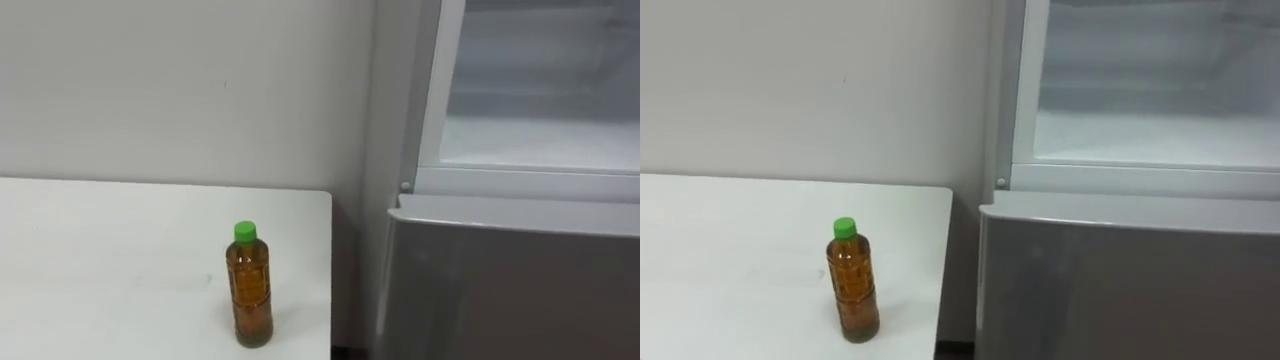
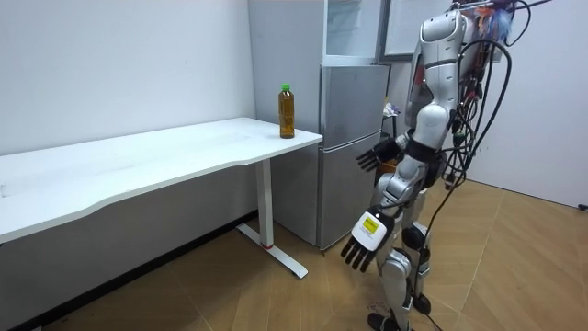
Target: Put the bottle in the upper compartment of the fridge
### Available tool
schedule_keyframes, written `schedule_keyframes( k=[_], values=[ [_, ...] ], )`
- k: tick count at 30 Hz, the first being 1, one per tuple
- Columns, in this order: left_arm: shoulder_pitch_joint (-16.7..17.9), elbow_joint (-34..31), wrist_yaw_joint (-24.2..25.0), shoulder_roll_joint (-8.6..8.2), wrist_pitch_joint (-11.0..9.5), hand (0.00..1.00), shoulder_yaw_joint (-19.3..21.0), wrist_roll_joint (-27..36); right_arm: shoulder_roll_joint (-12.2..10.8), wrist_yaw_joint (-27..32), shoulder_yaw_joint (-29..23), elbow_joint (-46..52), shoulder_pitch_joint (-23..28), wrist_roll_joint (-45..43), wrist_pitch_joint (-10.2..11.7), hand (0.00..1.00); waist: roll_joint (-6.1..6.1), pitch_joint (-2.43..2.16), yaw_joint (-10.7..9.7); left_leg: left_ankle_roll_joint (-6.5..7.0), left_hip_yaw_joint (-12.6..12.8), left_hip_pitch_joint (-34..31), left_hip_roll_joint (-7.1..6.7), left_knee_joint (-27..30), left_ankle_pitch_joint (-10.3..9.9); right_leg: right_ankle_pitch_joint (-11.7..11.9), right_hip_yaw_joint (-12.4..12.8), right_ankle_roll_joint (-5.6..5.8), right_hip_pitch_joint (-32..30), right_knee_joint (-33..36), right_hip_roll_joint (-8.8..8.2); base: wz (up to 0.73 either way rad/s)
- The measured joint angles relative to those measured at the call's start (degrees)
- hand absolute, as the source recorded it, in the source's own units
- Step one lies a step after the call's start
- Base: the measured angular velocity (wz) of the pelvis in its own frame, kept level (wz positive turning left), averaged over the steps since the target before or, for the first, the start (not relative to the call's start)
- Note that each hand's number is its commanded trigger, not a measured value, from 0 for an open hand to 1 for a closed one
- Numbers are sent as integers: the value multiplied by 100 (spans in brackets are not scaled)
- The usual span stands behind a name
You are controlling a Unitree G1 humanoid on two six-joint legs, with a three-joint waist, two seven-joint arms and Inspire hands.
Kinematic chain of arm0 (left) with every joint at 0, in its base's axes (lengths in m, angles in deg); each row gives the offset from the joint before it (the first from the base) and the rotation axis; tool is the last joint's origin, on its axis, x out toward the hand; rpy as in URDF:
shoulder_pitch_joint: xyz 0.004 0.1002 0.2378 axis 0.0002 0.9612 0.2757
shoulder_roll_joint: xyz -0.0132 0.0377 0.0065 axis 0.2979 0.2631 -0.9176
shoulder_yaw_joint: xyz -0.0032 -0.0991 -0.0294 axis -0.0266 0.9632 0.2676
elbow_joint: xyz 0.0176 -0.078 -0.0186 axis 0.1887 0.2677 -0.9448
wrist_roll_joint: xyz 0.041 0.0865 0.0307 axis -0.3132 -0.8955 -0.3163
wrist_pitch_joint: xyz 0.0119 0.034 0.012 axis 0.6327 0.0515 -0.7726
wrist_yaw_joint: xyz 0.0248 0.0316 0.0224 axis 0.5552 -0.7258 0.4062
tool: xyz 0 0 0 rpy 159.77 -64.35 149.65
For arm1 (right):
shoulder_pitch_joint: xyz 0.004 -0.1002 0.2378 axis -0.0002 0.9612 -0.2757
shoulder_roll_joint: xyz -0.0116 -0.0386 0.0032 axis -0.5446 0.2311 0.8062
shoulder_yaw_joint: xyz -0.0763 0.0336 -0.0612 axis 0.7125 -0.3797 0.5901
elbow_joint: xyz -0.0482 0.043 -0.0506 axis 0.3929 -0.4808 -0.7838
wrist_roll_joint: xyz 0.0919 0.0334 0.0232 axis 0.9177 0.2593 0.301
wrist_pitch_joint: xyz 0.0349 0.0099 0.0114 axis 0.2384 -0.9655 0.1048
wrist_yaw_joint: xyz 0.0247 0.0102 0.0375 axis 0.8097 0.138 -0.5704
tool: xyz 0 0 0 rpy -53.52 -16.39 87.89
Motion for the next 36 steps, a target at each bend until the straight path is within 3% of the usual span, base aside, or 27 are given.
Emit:
schedule_keyframes(
  k=[5,12,16,23,32,36],
  values=[
    [12,-52,116,46,50,0,3,-80,17,-166,122,995,28,-19,-7,0,3,2,17,-1,-1,-3,1,20,1,0,3,0,0,-8,7,0],
    [-18,-76,241,53,87,0,-14,-237,-1,-371,297,1583,-9,-27,-54,0,22,3,47,-1,0,-3,2,-10,0,0,9,0,-16,-3,8,0],
    [-82,-70,248,69,91,0,-51,-235,26,-364,309,2117,-27,-19,-50,0,27,3,171,-1,16,2,2,-8,1,0,22,0,-21,-2,8,-1],
    [-98,11,273,77,122,0,-217,-233,36,-367,503,2674,-259,-1,-44,0,33,5,339,-1,54,20,3,-16,1,0,68,0,-19,0,7,-2],
    [-90,-62,387,88,342,0,-361,-230,56,-364,530,3240,-688,71,-63,0,-14,-7,335,-1,48,35,6,-7,1,0,22,0,-17,42,1,0],
    [-107,-64,387,87,382,0,-350,-232,93,-309,517,3278,-862,64,-179,0,-38,-14,337,0,48,36,12,-2,1,0,26,0,-35,89,1,0]
  ],
)
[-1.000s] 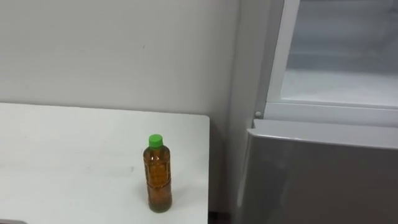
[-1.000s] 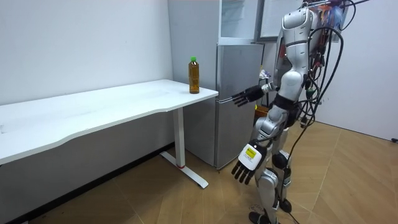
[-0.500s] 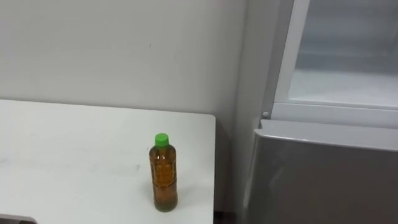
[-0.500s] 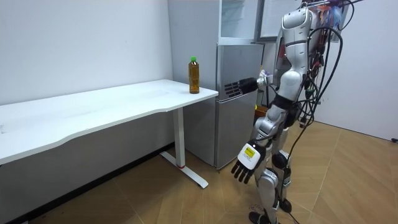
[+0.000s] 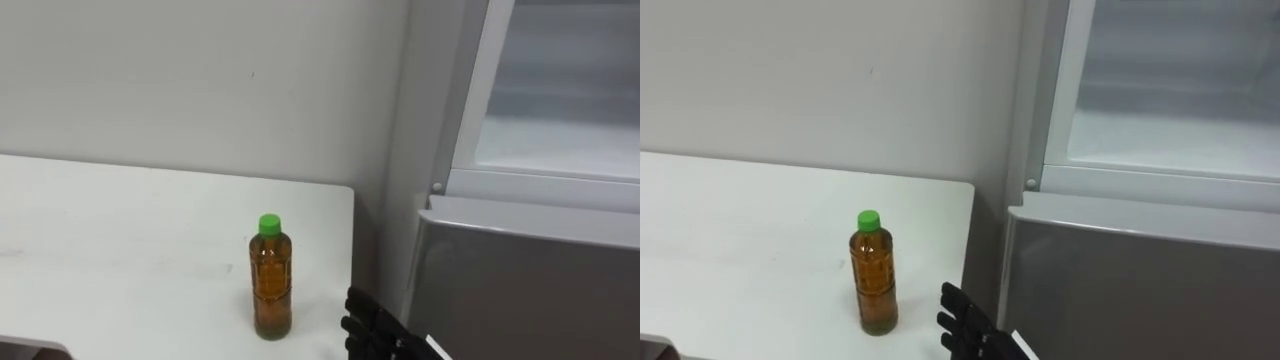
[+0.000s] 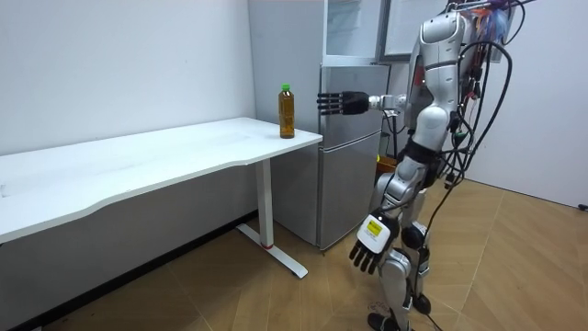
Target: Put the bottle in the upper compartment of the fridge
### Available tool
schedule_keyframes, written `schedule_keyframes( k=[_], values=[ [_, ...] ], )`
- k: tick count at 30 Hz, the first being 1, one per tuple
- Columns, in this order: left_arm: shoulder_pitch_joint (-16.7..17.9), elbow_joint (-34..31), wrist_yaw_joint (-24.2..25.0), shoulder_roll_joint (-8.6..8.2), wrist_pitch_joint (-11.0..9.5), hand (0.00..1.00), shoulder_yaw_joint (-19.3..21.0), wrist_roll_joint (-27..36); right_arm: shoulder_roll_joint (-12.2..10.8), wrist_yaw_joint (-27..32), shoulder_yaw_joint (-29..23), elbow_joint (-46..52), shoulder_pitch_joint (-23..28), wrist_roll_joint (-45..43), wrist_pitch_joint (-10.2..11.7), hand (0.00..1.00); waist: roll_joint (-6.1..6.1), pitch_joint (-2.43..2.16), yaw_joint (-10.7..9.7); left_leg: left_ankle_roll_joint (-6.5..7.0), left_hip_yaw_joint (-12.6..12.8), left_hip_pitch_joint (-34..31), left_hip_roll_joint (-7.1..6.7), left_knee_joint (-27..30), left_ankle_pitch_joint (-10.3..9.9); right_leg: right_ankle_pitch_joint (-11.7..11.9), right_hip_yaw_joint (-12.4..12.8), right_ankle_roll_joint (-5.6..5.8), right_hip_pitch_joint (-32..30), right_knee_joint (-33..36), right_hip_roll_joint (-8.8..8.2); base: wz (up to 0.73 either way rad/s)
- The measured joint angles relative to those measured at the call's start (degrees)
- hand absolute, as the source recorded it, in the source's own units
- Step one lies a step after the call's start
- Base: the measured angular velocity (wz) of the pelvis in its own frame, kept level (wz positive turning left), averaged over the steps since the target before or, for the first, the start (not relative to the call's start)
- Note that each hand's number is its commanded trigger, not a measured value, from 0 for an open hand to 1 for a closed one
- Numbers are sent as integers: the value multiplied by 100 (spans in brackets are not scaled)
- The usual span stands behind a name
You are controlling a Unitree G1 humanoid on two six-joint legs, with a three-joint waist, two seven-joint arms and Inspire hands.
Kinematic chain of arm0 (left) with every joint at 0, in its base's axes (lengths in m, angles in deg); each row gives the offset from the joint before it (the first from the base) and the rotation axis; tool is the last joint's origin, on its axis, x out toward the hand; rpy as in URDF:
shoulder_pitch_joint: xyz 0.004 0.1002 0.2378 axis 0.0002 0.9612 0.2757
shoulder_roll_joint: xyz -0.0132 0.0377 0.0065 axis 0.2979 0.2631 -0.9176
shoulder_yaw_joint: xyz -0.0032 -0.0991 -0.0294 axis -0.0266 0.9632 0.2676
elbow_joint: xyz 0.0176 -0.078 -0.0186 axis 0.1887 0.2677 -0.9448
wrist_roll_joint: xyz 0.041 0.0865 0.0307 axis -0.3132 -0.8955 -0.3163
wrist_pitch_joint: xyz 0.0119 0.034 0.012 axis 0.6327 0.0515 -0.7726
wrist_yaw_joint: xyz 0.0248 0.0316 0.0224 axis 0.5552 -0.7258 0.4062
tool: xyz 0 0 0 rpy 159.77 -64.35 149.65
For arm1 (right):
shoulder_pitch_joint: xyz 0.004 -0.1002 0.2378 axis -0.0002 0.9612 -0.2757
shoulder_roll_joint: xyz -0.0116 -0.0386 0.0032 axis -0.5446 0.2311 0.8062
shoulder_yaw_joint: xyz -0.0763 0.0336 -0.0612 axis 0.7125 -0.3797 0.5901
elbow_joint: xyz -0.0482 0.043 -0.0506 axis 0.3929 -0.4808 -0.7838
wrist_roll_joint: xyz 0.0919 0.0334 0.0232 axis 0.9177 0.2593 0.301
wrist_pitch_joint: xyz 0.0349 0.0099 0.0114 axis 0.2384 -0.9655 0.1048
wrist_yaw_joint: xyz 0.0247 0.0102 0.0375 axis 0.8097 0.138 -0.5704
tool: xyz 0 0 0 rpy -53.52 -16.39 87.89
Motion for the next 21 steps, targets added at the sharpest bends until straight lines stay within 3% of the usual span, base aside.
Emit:
schedule_keyframes(
  k=[8,21],
  values=[
    [-12,0,11,35,-1,0,5,0,75,220,-18,411,-188,52,2,0,-1,-2,117,0,-8,18,-1,5,1,0,-8,0,22,-7,-1,0],
    [0,0,-2,137,14,0,-54,-3,162,534,-20,418,-484,241,3,0,-27,25,108,0,-137,-20,-13,36,1,0,-40,0,57,-8,0,4]
  ],
)
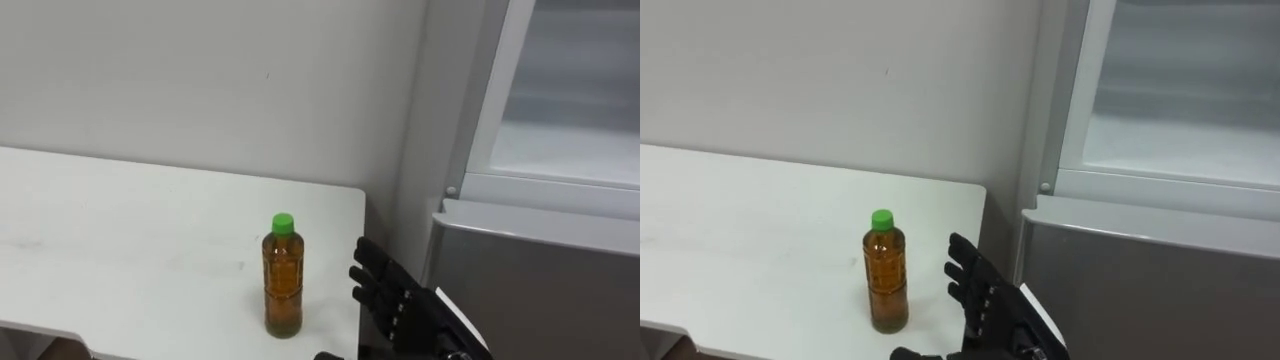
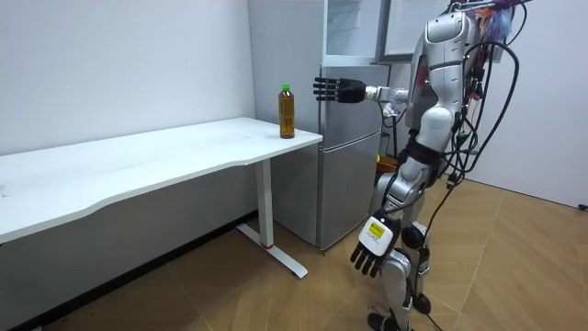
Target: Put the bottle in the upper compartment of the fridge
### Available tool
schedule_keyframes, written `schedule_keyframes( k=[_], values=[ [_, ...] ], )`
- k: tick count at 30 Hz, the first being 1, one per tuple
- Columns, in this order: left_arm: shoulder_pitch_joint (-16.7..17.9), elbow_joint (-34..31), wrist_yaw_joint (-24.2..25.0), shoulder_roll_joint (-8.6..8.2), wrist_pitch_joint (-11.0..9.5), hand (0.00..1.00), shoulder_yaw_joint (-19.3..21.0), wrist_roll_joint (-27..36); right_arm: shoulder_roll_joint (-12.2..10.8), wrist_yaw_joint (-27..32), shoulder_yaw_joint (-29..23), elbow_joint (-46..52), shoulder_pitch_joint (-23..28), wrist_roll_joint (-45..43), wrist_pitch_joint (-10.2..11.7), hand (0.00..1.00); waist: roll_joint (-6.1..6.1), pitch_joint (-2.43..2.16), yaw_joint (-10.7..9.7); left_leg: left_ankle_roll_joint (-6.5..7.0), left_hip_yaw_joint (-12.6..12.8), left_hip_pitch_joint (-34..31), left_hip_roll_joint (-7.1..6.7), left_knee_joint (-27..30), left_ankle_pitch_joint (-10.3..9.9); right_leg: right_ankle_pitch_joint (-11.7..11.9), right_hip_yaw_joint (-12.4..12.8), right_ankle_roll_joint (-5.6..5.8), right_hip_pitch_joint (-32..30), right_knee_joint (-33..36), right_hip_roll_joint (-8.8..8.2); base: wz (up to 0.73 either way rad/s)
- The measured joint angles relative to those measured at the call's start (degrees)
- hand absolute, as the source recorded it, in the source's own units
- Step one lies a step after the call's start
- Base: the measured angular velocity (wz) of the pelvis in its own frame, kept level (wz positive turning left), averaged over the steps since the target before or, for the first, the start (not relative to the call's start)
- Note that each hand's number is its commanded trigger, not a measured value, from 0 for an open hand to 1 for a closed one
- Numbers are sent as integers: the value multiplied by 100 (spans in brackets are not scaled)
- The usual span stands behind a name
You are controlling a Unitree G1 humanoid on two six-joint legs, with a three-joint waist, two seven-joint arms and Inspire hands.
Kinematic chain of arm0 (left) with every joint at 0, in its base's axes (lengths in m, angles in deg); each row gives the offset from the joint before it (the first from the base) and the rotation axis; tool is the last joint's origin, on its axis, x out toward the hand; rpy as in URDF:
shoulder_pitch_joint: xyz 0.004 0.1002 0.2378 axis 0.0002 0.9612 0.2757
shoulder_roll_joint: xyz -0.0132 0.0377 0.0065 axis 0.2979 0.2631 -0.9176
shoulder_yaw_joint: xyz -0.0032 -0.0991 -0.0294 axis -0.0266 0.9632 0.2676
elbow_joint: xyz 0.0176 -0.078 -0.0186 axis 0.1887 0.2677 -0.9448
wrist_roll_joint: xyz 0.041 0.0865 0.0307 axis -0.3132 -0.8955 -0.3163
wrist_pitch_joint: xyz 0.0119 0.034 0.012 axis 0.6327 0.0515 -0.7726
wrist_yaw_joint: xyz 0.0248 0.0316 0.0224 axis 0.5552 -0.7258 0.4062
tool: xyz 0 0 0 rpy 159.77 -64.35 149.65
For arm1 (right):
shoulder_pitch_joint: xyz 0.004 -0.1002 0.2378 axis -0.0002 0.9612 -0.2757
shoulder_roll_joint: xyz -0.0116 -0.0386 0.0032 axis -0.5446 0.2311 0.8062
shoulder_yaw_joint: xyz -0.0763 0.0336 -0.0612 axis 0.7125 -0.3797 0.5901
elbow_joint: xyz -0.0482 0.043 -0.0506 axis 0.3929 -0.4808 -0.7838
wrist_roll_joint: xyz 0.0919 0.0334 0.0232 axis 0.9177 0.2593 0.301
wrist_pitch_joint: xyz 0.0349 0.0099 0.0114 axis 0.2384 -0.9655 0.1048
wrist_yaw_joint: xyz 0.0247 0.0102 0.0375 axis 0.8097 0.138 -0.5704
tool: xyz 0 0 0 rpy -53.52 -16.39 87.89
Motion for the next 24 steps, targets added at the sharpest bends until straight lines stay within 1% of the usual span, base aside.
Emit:
schedule_keyframes(
  k=[4,5,6,9,11,14,16,18,19,20,21,24],
  values=[
    [0,0,1,-3,26,0,4,-22,32,119,-25,-8,-247,173,0,0,0,2,13,1,-31,0,-3,18,0,0,-7,0,19,-3,-2,3],
    [-4,-1,1,-6,27,0,4,-89,31,123,-43,-15,-279,173,3,0,-8,6,11,1,-61,1,-4,20,0,0,-52,0,37,-5,-5,15],
    [-14,-1,1,-5,29,0,6,-134,35,144,-46,-51,-292,179,4,0,-20,16,29,1,-95,7,-4,23,1,0,-130,0,55,-7,-8,15],
    [-23,-2,0,-14,30,0,4,-183,30,212,-41,-197,-293,180,4,0,-56,39,64,0,-145,-18,-3,45,1,0,-162,0,56,-6,-8,10],
    [-17,-2,0,-15,30,0,4,-183,32,283,-42,-316,-301,189,4,0,-73,38,143,0,-142,-57,-2,50,1,0,-160,0,28,-5,-8,0],
    [-11,-11,1,-12,28,0,5,-182,32,395,-39,-575,-389,306,4,0,-88,37,179,-2,-148,-104,-4,59,2,0,-212,0,-3,-7,-12,2],
    [-10,-27,2,1,28,0,1,-182,30,535,-34,-656,-431,360,6,0,-95,32,193,-2,-196,-119,-6,66,2,0,-279,0,1,-1,-16,11],
    [-2,-94,10,6,26,0,4,-192,32,626,-33,-745,-521,349,12,0,-101,29,194,-3,-241,-178,-8,113,3,0,-307,0,-20,1,-18,13],
    [-1,-154,13,2,25,0,4,-245,31,696,-27,-881,-622,353,63,0,-121,22,193,-3,-284,-209,-15,138,4,0,-309,0,-28,2,-22,14],
    [6,-204,14,-5,23,0,4,-302,28,767,-26,-1098,-745,355,81,0,-101,34,206,-4,-301,-211,-17,143,8,0,-311,0,-19,0,-24,12],
    [10,-224,14,-6,22,0,4,-342,27,800,-22,-1211,-809,353,82,0,-104,32,208,-5,-305,-210,-17,144,9,0,-313,0,-14,-2,-24,7],
    [9,-309,-3,-7,22,0,-4,-447,18,991,15,-1529,-976,354,86,0,-108,29,343,-11,-324,-235,-16,145,18,0,-310,0,-33,-3,-23,4]
  ],
)
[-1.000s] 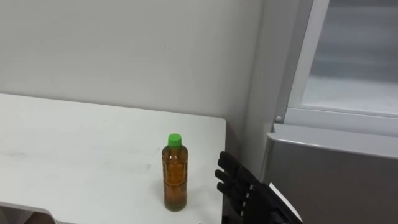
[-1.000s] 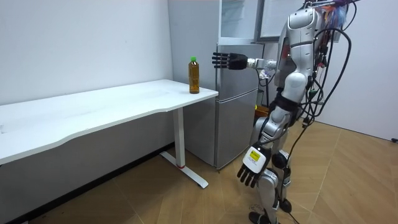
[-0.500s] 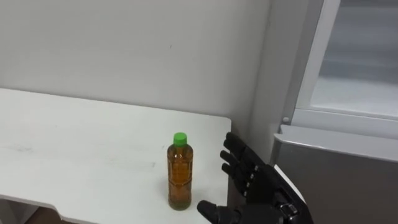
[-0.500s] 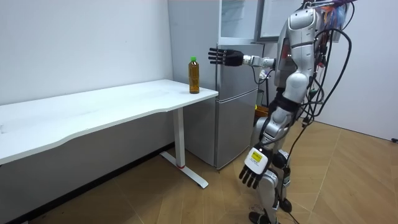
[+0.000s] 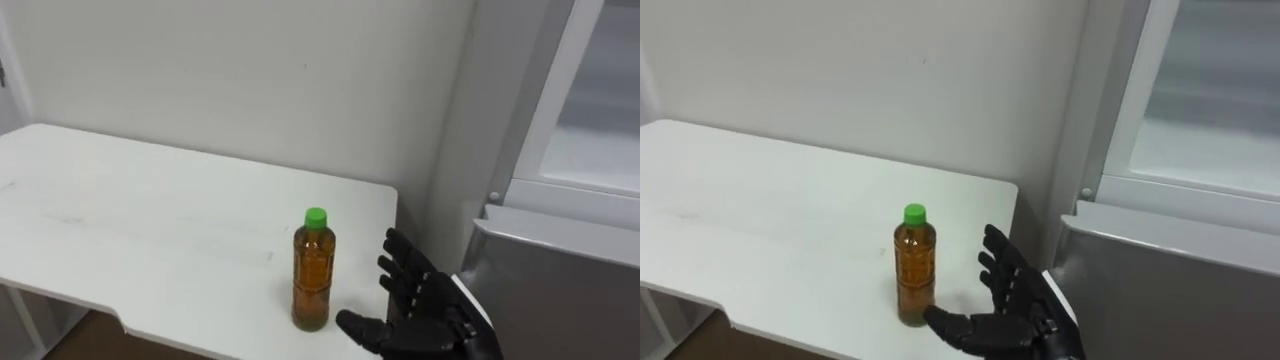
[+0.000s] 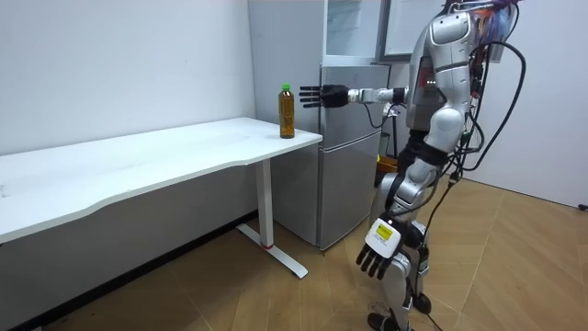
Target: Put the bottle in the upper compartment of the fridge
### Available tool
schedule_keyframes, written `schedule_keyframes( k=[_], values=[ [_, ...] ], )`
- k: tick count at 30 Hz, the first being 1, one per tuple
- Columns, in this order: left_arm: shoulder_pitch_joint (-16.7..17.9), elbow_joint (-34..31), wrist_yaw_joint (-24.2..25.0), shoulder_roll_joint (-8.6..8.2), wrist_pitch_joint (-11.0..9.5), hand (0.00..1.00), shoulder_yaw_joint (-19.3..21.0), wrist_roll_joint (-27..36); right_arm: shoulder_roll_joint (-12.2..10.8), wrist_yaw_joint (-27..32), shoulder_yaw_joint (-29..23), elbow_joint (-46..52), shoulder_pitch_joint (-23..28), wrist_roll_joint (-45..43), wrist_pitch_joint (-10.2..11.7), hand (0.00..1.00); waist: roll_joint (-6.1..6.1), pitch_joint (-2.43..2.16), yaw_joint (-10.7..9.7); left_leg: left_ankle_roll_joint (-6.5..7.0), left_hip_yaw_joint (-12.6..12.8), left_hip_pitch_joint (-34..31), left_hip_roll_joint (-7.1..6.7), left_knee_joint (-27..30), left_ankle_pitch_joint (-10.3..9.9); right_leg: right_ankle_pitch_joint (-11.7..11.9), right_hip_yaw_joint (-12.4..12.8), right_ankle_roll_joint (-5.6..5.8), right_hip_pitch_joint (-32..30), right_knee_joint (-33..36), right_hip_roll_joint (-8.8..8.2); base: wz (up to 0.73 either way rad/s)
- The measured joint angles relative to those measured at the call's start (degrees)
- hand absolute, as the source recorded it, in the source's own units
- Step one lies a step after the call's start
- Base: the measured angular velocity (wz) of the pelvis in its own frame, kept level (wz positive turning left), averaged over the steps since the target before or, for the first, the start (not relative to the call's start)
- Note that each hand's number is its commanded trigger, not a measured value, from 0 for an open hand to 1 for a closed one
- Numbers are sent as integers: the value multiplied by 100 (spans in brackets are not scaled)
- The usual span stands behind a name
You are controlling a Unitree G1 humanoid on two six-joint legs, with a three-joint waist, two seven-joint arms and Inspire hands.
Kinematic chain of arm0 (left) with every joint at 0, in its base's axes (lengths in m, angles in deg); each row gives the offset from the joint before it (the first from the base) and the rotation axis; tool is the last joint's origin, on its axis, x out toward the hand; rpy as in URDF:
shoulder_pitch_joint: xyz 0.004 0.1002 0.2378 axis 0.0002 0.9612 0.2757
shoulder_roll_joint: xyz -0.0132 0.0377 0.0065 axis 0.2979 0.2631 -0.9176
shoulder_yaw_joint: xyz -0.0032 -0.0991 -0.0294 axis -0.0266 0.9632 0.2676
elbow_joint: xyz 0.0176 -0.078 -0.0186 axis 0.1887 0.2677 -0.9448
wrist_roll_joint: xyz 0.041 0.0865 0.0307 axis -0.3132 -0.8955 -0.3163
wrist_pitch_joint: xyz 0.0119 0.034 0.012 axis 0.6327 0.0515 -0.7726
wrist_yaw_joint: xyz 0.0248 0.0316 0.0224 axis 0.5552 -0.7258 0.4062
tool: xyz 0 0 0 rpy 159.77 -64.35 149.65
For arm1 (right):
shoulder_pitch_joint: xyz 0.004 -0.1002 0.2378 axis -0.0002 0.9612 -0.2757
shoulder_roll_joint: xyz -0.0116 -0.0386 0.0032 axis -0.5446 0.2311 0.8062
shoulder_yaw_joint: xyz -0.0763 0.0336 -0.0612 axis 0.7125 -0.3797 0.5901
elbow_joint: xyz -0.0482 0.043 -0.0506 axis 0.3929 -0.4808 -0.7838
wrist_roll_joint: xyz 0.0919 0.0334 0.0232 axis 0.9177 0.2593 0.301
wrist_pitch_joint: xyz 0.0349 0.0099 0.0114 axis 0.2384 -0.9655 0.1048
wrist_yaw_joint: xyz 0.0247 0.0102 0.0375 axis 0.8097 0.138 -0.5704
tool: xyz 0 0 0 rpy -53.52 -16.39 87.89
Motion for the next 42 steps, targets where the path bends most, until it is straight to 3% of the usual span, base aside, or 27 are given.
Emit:
schedule_keyframes(
  k=[6,14,23,26,35,42],
  values=[
    [27,-6,-4,0,51,0,-53,-1,-1,284,69,-343,-229,18,4,0,-29,-18,67,-10,-137,-184,-75,2,74,0,-28,0,-120,-14,-21,11],
    [56,-67,6,-22,99,0,-109,13,-39,698,239,-1155,-563,-407,51,0,6,8,174,-4,-163,-291,-79,2,118,0,-237,0,-141,-99,-56,5],
    [25,-233,36,-49,112,0,-195,60,-60,1038,242,-1206,-619,-490,52,0,37,29,309,1,-294,-429,-104,19,142,0,-439,0,-208,-89,-77,8],
    [26,-273,32,-72,117,0,-289,60,-69,1128,350,-1366,-781,-493,57,0,79,56,330,5,-301,-443,-111,22,149,0,-446,0,-215,-90,-85,4],
    [39,-393,8,-134,270,0,-428,56,-74,1384,440,-1905,-1144,-498,55,0,78,57,389,19,-476,-454,-177,-8,199,-7,-469,11,-214,-91,-122,8],
    [40,-390,2,-126,333,0,-511,62,-212,1690,440,-1896,-1231,-647,56,0,65,54,469,17,-590,-465,-195,-14,221,-7,-487,11,-199,-90,-125,8]
  ],
)
